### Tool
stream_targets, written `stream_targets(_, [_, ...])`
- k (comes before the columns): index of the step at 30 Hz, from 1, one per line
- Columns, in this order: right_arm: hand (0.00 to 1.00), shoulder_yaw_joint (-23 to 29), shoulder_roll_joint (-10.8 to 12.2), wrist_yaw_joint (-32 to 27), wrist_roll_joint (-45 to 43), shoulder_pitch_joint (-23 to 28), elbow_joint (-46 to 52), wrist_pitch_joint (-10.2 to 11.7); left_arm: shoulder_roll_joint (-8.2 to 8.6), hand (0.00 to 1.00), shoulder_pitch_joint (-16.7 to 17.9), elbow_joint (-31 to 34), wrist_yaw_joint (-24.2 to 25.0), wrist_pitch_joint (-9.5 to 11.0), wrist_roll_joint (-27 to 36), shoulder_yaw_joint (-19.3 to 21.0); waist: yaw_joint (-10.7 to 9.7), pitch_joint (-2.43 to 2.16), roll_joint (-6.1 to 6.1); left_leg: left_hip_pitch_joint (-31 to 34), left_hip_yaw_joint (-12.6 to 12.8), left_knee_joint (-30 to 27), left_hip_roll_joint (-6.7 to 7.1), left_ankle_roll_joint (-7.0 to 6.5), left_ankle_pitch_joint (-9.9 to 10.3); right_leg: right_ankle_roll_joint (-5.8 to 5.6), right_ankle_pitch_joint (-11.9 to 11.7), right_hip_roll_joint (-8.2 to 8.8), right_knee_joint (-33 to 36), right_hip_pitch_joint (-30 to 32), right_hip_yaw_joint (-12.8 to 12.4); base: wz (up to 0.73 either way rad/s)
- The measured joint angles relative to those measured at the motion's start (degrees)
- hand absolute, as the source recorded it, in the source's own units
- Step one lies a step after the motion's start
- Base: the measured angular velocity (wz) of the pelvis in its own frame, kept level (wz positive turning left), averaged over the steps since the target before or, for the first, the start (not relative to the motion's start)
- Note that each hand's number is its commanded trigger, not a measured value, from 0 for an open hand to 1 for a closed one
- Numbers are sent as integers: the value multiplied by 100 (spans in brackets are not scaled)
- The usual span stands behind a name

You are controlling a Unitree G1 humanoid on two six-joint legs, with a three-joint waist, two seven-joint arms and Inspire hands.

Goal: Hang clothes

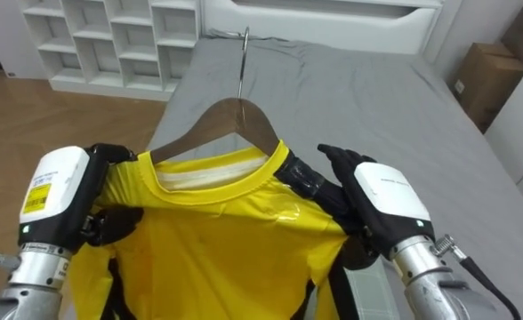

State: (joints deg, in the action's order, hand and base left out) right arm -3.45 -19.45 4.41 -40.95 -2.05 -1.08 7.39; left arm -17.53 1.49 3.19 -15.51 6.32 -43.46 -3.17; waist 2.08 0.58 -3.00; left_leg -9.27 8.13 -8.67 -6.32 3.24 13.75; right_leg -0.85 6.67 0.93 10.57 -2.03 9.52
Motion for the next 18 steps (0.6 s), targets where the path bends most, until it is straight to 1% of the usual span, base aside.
stream_targets(2, [0, -22, 18, 0, 4, -67, 0, -11, 3, 100, 0, 0, -28, 0, 9, -3, 6, 1, -8, 2, -6, -1, 0, 0, 0, 0, 0, -1, 2, 0, 4, 0])
stream_targets(4, [0, -112, 26, 0, 14, -180, 0, -105, 5, 100, 0, 0, -32, 0, 9, -2, 5, 1, -9, 3, -10, -1, -1, 0, 0, 0, 0, -1, 1, -1, 8, 0])
stream_targets(7, [0, -167, 126, -1, 14, -264, 0, -242, 55, 100, 0, 0, -35, -28, 8, 8, 33, 1, -9, 11, -26, -1, -1, 0, 0, 0, 0, 0, 0, -5, 23, 1])
stream_targets(11, [0, -204, 231, 0, 16, -275, 0, -389, 62, 100, 1, 0, -35, -126, 7, -32, 131, 0, -4, 19, -39, -3, -1, 0, 0, 0, 0, 3, -1, -4, 38, 1])
stream_targets(14, [0, -216, 265, 13, 11, -315, -1, -399, 76, 100, 0, 0, -36, -151, 1, -30, 141, 1, 1, 57, -66, -25, 0, 0, 0, 0, 0, 13, -2, 0, 81, 7])
stream_targets(16, [0, -245, 299, 34, 4, -401, -2, -455, 100, 100, -7, 0, -44, -186, 1, -26, 142, 4, 13, 68, -67, -48, 0, 0, 0, 0, 0, 15, -1, -1, 85, 2])
stream_targets(18, [0, -275, 339, 35, -1, -494, -2, -495, 136, 100, -29, 0, -53, -233, 1, -27, 143, 17, 39, 72, -71, -54, 0, 0, 0, 0, 0, 14, 2, -2, 89, 0])
